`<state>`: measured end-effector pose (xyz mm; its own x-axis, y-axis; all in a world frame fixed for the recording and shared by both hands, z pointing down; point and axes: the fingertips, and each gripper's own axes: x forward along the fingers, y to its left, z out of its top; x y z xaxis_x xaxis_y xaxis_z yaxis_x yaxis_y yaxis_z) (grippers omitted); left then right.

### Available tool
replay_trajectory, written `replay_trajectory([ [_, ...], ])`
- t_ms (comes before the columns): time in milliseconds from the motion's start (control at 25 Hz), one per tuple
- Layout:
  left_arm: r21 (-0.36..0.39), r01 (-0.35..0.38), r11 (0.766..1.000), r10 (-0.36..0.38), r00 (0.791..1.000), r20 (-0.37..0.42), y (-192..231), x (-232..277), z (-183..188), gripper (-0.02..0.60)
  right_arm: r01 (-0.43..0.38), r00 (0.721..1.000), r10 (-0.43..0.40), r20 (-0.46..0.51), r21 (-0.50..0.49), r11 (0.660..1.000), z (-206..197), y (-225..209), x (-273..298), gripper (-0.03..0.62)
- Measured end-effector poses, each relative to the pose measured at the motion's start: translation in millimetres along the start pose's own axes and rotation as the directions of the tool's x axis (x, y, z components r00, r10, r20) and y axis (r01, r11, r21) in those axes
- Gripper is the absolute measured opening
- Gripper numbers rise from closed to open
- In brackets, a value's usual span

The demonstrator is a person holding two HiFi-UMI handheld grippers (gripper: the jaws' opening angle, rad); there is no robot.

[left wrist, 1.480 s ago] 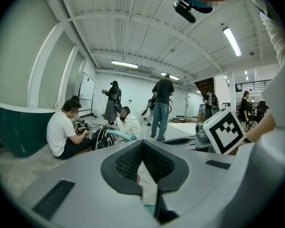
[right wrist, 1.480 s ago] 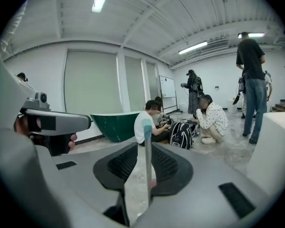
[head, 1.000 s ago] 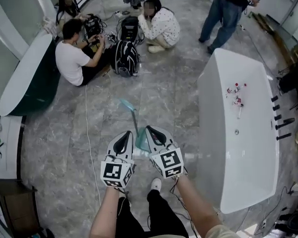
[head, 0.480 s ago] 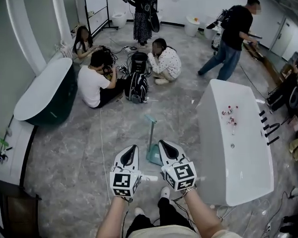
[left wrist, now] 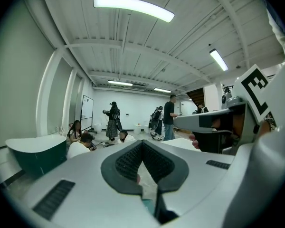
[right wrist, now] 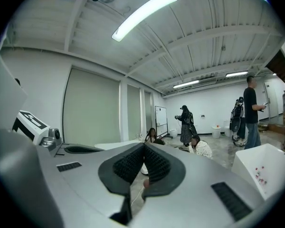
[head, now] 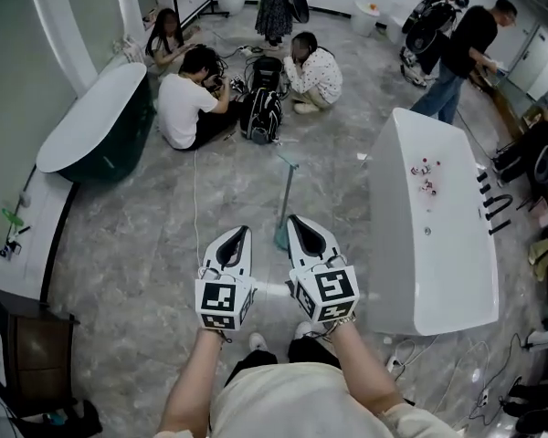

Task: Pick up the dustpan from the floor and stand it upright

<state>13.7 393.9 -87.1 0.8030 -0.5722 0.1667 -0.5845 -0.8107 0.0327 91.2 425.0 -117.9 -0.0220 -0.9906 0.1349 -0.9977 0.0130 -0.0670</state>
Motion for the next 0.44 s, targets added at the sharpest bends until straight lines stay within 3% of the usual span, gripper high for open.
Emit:
replay_trajectory([
  [240, -0.035, -0.029, 0.999, 0.028, 0.999, -0.021, -38, 36, 3, 0.008, 0.005, 1.0, -0.006, -0.015, -0.022, 1.0, -2, -50, -15, 0.017],
  [440, -0.075, -0.034, 0.997, 0.037, 0.998, 0.045, -89, 75, 26, 0.008, 0.028, 1.0, -0.028, -0.003, -0.034, 0.999, 12, -109, -47, 0.017],
])
